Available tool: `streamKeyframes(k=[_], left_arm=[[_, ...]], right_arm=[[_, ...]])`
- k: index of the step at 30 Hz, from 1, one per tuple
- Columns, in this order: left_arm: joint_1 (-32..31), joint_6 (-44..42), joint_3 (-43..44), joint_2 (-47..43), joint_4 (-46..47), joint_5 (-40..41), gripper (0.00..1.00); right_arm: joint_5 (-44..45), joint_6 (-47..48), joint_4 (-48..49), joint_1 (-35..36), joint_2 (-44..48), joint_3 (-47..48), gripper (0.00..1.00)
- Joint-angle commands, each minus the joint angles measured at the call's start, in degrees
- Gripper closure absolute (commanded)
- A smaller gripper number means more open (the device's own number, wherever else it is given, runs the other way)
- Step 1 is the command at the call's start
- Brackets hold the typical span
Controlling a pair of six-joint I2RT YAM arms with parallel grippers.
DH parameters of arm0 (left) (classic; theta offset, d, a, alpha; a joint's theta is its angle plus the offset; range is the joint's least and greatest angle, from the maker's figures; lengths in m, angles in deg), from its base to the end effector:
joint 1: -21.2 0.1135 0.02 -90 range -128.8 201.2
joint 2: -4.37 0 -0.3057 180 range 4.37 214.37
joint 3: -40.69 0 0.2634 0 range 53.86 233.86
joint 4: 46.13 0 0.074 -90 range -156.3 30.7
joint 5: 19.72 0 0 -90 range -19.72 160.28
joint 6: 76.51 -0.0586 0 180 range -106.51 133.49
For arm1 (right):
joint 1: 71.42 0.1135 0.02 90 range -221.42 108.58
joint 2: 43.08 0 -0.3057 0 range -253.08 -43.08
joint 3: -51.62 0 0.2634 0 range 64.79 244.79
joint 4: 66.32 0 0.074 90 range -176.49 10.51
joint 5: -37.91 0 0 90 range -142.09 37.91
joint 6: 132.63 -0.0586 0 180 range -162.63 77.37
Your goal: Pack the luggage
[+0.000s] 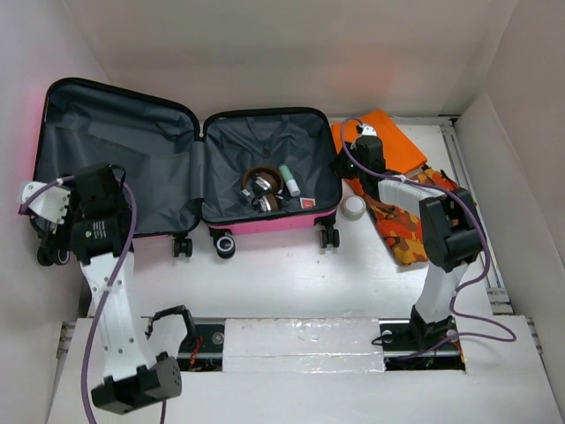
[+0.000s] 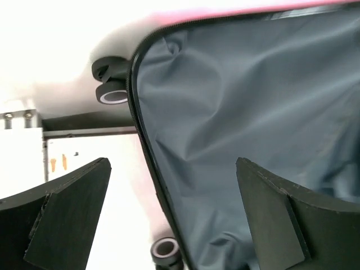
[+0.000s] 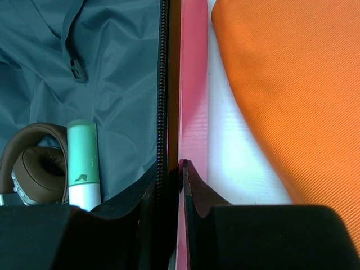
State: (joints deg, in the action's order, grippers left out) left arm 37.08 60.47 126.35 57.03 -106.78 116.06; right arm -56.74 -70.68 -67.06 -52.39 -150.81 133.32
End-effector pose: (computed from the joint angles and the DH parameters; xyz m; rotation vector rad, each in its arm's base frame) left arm 0.1397 0.0834 0.4467 -1.3804 1.3442 0.4565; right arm 0.4409 0.1571 0.2295 0.1122 2.0861 0.5912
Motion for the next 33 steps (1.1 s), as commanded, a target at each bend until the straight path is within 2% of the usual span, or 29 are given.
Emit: streamKeyframes(k=[1, 5, 8, 14, 18, 21, 23, 24, 28, 33], left_arm=[[0.20, -2.07, -2.17, 4.81, -1.03, 1.85, 0.11], [0.20, -2.77, -4.72, 8.31, 3.09, 1.86, 0.12], [0.20, 1.44, -4.02, 13.06, -1.29, 2.38, 0.13], [0.20, -1.62, -9.12, 8.86, 4.86, 0.98, 0.13], [0.20, 0.74, -9.12, 13.69, 1.61, 2.47, 0.14], [0.20, 1.80, -12.54, 13.69, 4.59, 1.68, 0.17], [0.20, 0.40, -13.95, 12.90, 7.48, 0.45, 0.21], [0.20, 0.39, -14.56, 12.90, 7.49, 0.45, 0.26], [0.20, 2.59, -14.57, 15.80, 6.62, 0.98, 0.28], [0.20, -1.01, -13.96, 14.40, 11.09, 2.21, 0.48]], right_arm=[[-11.87, 0.28, -0.82, 2.68, -2.93, -2.44, 1.00], [-12.49, 0.28, -0.82, 2.68, -2.41, -2.96, 1.00], [-12.49, 0.28, -0.82, 2.68, -1.79, -2.97, 1.00], [-12.49, 0.81, -0.82, 2.68, -1.26, -3.49, 1.00], [-11.97, 0.81, -0.82, 2.68, -0.74, -3.49, 1.00], [-11.97, 0.81, -0.82, 2.68, -0.74, -3.49, 1.00], [-11.97, 0.81, -0.82, 3.20, -0.74, -3.49, 1.00], [-11.97, 0.81, -0.82, 3.21, -0.74, -3.49, 1.00], [-11.35, 1.33, -1.35, 3.74, -0.74, -3.49, 1.00], [-10.30, 1.33, -1.87, 3.74, -0.74, -3.49, 1.00]])
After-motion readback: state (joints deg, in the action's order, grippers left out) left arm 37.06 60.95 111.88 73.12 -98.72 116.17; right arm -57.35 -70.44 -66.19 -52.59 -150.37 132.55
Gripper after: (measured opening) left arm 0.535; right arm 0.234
